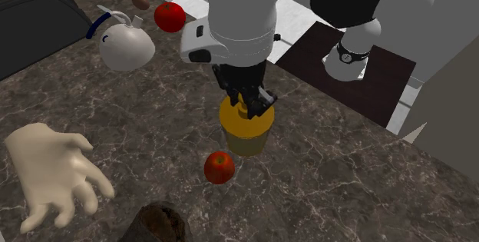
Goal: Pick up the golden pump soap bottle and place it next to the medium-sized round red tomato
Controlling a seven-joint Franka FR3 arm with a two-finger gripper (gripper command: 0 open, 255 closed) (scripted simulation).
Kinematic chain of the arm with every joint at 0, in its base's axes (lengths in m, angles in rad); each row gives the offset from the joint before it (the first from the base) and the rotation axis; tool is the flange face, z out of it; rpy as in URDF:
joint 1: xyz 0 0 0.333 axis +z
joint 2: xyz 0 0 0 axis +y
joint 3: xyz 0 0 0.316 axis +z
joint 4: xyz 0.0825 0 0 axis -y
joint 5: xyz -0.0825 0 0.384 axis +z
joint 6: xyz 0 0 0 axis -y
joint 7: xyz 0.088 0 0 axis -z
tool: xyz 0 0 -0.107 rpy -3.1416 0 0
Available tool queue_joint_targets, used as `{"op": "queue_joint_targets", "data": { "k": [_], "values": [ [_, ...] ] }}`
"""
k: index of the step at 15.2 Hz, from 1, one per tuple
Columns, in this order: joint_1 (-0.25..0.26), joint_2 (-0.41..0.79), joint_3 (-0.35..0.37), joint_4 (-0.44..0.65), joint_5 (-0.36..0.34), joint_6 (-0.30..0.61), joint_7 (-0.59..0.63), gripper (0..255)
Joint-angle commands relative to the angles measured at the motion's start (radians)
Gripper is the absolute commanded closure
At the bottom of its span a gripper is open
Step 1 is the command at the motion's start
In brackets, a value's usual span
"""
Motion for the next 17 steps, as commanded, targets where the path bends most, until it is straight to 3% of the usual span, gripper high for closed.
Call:
{"op": "queue_joint_targets", "data": {
  "k": [1, 17],
  "values": [
    [0.000, -0.007, 0.000, 0.018, -0.001, -0.024, 0.000, 255],
    [-0.002, -0.007, -0.002, 0.233, -0.002, -0.240, 0.001, 255]
  ]
}}
